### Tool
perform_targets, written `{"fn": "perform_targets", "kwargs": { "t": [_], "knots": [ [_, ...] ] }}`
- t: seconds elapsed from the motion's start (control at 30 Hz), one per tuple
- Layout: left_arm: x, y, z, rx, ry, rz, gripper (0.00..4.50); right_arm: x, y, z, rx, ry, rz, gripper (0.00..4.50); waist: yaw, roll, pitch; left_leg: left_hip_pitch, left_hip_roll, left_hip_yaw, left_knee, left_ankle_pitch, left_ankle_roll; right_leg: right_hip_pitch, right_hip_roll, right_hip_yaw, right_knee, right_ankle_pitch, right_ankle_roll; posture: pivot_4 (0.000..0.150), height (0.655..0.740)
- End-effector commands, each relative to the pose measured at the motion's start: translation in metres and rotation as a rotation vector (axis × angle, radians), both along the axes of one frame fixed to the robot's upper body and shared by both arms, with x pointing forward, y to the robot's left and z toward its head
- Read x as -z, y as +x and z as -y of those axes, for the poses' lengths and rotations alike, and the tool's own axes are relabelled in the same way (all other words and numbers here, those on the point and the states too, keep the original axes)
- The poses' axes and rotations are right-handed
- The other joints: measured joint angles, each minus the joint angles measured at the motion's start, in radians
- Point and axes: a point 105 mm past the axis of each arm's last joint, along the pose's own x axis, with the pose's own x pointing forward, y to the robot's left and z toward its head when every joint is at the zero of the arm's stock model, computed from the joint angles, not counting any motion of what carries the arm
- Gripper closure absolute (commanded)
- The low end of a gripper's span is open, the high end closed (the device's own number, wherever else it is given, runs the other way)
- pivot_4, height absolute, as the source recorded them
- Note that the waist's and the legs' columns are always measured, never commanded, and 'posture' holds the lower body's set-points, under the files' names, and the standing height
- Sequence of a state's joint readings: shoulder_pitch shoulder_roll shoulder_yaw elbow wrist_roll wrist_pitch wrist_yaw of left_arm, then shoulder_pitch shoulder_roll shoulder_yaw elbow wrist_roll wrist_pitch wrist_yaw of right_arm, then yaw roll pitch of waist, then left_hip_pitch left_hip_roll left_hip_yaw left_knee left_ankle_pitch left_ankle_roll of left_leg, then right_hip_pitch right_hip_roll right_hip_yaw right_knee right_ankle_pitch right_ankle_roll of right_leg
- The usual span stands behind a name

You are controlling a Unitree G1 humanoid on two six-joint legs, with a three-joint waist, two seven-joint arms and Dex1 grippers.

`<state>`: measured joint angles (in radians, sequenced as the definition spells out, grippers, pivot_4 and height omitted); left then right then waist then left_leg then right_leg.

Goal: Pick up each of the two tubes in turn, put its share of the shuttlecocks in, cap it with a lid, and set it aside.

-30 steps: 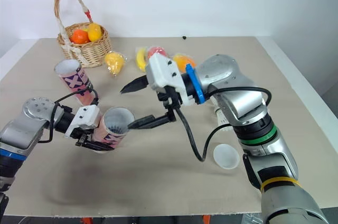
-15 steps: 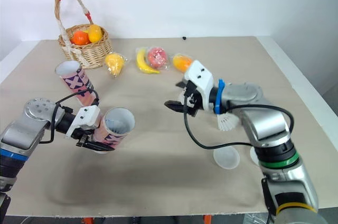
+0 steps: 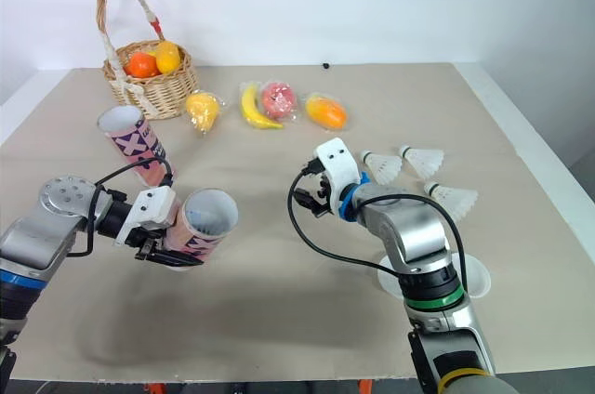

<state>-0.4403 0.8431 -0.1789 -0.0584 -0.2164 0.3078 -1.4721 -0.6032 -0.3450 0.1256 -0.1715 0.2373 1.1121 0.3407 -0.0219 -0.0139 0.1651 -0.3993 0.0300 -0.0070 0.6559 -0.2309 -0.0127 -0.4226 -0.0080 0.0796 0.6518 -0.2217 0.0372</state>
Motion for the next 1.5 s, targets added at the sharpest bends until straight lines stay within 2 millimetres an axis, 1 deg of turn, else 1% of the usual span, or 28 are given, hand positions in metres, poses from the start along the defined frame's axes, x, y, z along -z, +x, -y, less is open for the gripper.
{"fn": "perform_targets", "kwargs": {
  "t": [0.03,0.17,0.33,0.6,0.8,0.87,0.9,0.97,1.03,1.07,1.13,1.17,1.2,1.27,1.33,1.4,1.43,1.47,1.5],
  "knots": [
    [0.015,-0.009,0.006,0.02,0.006,-0.063,1.6,-0.01,0.016,0.008,0.081,0.004,0.059,0.46,0.0,0.0,0.0,0.0,0.0,0.0,0.0,0.0,0.0,0.0,0.0,0.0,0.0,0.0,0.0,0.15,0.7298],
    [0.014,-0.01,0.007,0.018,0.001,-0.064,1.6,-0.006,0.028,0.009,0.129,-0.005,0.066,0.46,-0.001,0.0,0.0,0.0,0.0,0.0,0.0,0.0,0.0,0.0,0.0,0.0,-0.001,0.0,0.0,0.15,0.7298],
    [0.015,-0.012,0.009,0.016,-0.006,-0.073,1.6,-0.011,0.04,0.005,0.15,0.004,0.094,0.46,-0.002,0.0,0.0,0.0,0.0,0.0,0.0,0.0,0.0,0.0,0.0,0.0,-0.001,0.0,0.001,0.15,0.7298],
    [0.017,-0.014,0.01,0.011,-0.011,-0.082,1.6,-0.015,0.049,0.0,0.15,-0.068,0.177,0.46,-0.002,0.0,0.0,-0.001,0.0,0.0,-0.001,0.0,0.0,0.0,0.0,0.0,-0.002,0.0,0.001,0.15,0.7298],
    [0.018,-0.013,0.01,0.004,-0.006,-0.084,1.6,-0.023,0.059,-0.003,0.188,-0.091,0.253,0.46,-0.002,0.0,0.0,-0.001,0.0,0.0,-0.001,0.0,0.0,-0.001,0.0,0.0,-0.002,0.0,0.001,0.15,0.7298],
    [0.019,-0.012,0.009,0.002,-0.006,-0.084,1.6,-0.024,0.061,-0.002,0.202,-0.096,0.273,1.0,-0.002,0.0,0.0,-0.001,0.0,0.0,-0.001,0.0,0.0,-0.001,0.0,0.0,-0.002,0.0,0.001,0.15,0.7298],
    [0.018,-0.012,0.009,0.001,-0.006,-0.083,1.6,-0.025,0.062,-0.002,0.206,-0.1,0.282,1.18,-0.002,0.0,0.0,-0.001,0.0,0.0,-0.001,0.0,0.0,-0.001,0.0,0.0,-0.002,0.0,0.001,0.15,0.7298],
    [0.019,-0.012,0.009,0.001,-0.006,-0.083,1.6,-0.026,0.062,-0.003,0.205,-0.09,0.288,2.13,-0.002,0.0,0.0,-0.002,0.0,0.0,-0.001,0.0,0.0,-0.001,0.0,0.0,-0.002,0.0,0.001,0.15,0.7298],
    [0.019,-0.012,0.01,0.001,-0.008,-0.083,1.6,-0.027,0.061,-0.006,0.189,-0.084,0.298,2.93,-0.002,0.0,0.0,-0.002,-0.001,0.0,-0.001,0.0,0.0,-0.001,0.0,0.001,-0.002,0.0,0.001,0.15,0.7298],
    [0.019,-0.012,0.01,0.001,-0.008,-0.082,1.6,-0.028,0.06,-0.008,0.174,-0.086,0.304,3.54,-0.002,0.0,0.0,-0.002,-0.001,0.0,-0.001,0.0,0.0,-0.001,0.0,0.001,-0.002,0.0,0.001,0.15,0.7298],
    [0.018,-0.012,0.01,0.0,-0.01,-0.08,1.6,-0.032,0.058,-0.011,0.145,-0.08,0.321,4.33,-0.002,0.0,0.0,-0.002,-0.001,0.0,-0.001,0.0,0.0,-0.001,0.0,0.001,-0.002,0.0,0.001,0.15,0.7298],
    [0.019,-0.011,0.011,0.0,-0.011,-0.08,1.6,-0.037,0.057,-0.011,0.136,-0.069,0.341,4.44,-0.002,0.0,0.0,-0.002,-0.001,0.0,-0.001,0.0,0.0,-0.001,0.0,0.001,-0.002,0.0,0.001,0.15,0.7298],
    [0.019,-0.011,0.011,0.0,-0.011,-0.08,1.6,-0.041,0.056,-0.011,0.132,-0.061,0.356,4.44,-0.002,0.0,0.0,-0.002,-0.001,0.0,-0.001,0.0,0.0,-0.001,0.0,0.001,-0.002,0.0,0.001,0.15,0.7298],
    [0.02,-0.011,0.011,0.001,-0.011,-0.081,1.6,-0.056,0.054,-0.015,0.085,-0.061,0.418,4.44,-0.002,0.0,0.0,-0.002,-0.001,0.0,-0.001,0.0,0.0,-0.001,0.0,0.001,-0.002,0.0,0.001,0.15,0.7298],
    [0.02,-0.012,0.012,0.004,-0.012,-0.084,1.6,-0.071,0.045,-0.026,-0.04,-0.084,0.486,4.44,-0.001,0.0,0.0,-0.002,-0.001,-0.001,-0.001,0.0,0.0,-0.001,0.0,0.001,-0.003,0.0,0.002,0.15,0.7298],
    [0.021,-0.011,0.013,0.006,-0.013,-0.086,1.6,-0.089,0.026,-0.04,-0.221,-0.062,0.568,4.44,-0.001,0.001,0.0,-0.002,-0.001,-0.001,-0.001,0.0,0.0,-0.001,-0.001,0.001,-0.003,0.0,0.002,0.15,0.7298],
    [0.021,-0.011,0.013,0.008,-0.012,-0.086,1.6,-0.097,0.014,-0.043,-0.305,-0.042,0.586,4.44,-0.001,0.001,0.0,-0.002,-0.001,-0.001,-0.001,0.0,0.0,-0.001,-0.001,0.001,-0.003,0.0,0.002,0.15,0.7298],
    [0.021,-0.012,0.013,0.01,-0.011,-0.088,1.6,-0.106,-0.002,-0.046,-0.423,-0.053,0.639,4.44,-0.001,0.001,0.0,-0.003,-0.001,-0.001,-0.001,0.0,0.0,-0.001,-0.001,0.001,-0.003,0.0,0.002,0.15,0.7298],
    [0.021,-0.011,0.013,0.011,-0.01,-0.089,1.6,-0.109,-0.017,-0.046,-0.532,-0.072,0.652,4.44,0.001,0.001,0.001,-0.003,-0.001,-0.001,-0.001,0.0,0.0,-0.001,-0.001,0.001,-0.003,0.0,0.003,0.15,0.7298]
  ]
}}
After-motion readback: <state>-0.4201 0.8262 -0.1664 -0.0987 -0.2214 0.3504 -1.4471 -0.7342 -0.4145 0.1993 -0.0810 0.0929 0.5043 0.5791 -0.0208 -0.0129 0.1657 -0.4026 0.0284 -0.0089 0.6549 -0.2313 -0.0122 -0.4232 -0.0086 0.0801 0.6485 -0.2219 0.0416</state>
